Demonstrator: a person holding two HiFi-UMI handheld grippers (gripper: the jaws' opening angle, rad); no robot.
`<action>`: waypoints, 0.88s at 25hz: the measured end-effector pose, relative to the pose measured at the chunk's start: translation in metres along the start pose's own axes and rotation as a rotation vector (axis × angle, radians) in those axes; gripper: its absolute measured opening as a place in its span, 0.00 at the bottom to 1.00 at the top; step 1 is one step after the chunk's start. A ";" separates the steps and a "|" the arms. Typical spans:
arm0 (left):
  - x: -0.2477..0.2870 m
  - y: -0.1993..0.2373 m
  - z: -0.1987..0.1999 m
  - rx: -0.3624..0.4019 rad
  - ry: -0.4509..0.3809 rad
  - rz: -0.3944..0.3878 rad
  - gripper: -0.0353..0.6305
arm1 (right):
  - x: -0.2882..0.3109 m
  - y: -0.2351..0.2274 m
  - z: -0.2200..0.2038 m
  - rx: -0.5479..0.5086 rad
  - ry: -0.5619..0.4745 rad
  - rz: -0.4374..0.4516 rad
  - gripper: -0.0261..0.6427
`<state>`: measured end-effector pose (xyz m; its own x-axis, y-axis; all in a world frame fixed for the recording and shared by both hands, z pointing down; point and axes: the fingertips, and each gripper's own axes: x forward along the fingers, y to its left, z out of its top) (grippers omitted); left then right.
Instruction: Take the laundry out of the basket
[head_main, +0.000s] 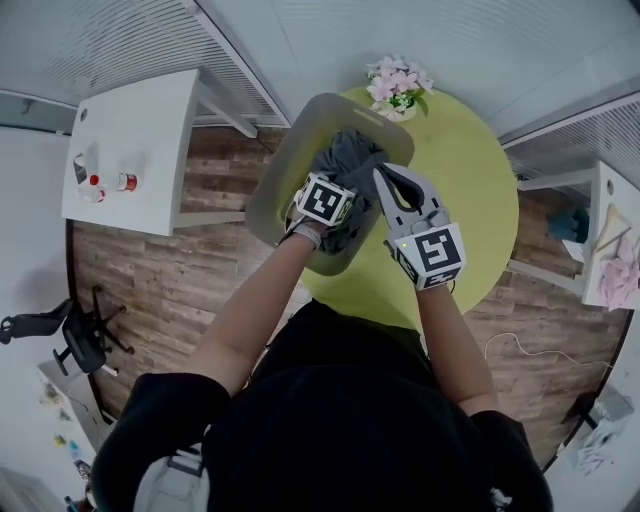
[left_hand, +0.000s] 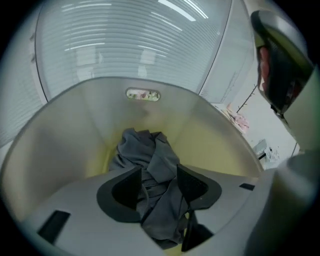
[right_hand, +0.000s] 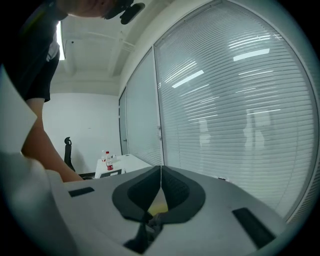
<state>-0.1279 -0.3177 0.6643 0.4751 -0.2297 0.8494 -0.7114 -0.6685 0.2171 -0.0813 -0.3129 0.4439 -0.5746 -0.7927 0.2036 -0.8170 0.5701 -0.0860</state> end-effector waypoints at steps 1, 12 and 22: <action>0.008 0.003 -0.004 -0.010 0.019 0.002 0.39 | 0.001 -0.001 -0.001 0.002 0.003 -0.006 0.08; 0.079 0.020 -0.053 -0.121 0.197 0.024 0.59 | -0.007 -0.017 -0.009 0.035 0.033 -0.047 0.07; 0.112 0.024 -0.063 -0.153 0.231 0.028 0.71 | -0.014 -0.031 -0.022 0.070 0.058 -0.076 0.08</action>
<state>-0.1241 -0.3148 0.7949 0.3357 -0.0675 0.9396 -0.8008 -0.5456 0.2469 -0.0471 -0.3148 0.4656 -0.5087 -0.8183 0.2677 -0.8607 0.4906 -0.1360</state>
